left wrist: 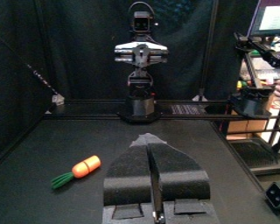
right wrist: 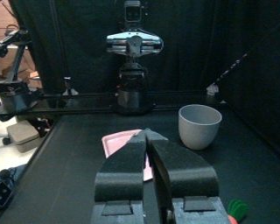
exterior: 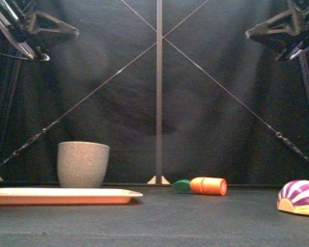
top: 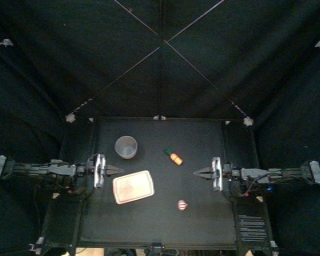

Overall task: Pick the carrot then place it on the pink plate
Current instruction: Pick the carrot

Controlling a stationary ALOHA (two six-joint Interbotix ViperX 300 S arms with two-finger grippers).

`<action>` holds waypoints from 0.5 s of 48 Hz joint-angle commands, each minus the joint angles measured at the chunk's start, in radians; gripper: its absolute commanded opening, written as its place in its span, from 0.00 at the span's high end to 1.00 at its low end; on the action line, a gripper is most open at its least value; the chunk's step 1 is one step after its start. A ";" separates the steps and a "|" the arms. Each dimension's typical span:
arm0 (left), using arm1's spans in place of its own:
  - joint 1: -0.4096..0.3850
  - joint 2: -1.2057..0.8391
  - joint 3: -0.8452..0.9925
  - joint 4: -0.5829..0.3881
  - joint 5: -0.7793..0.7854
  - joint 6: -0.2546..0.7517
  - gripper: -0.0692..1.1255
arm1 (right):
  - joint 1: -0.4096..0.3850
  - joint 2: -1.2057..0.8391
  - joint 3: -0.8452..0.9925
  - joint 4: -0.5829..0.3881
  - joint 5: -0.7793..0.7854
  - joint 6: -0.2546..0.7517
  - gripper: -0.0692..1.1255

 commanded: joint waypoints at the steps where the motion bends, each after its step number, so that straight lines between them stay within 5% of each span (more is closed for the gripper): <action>1: 0.005 -0.002 -0.009 -0.002 -0.023 -0.002 0.94 | -0.009 0.025 0.014 0.000 -0.009 -0.002 0.94; 24: 0.006 -0.002 -0.002 -0.002 -0.029 0.000 0.97 | -0.189 0.276 -0.063 0.101 0.026 0.078 0.90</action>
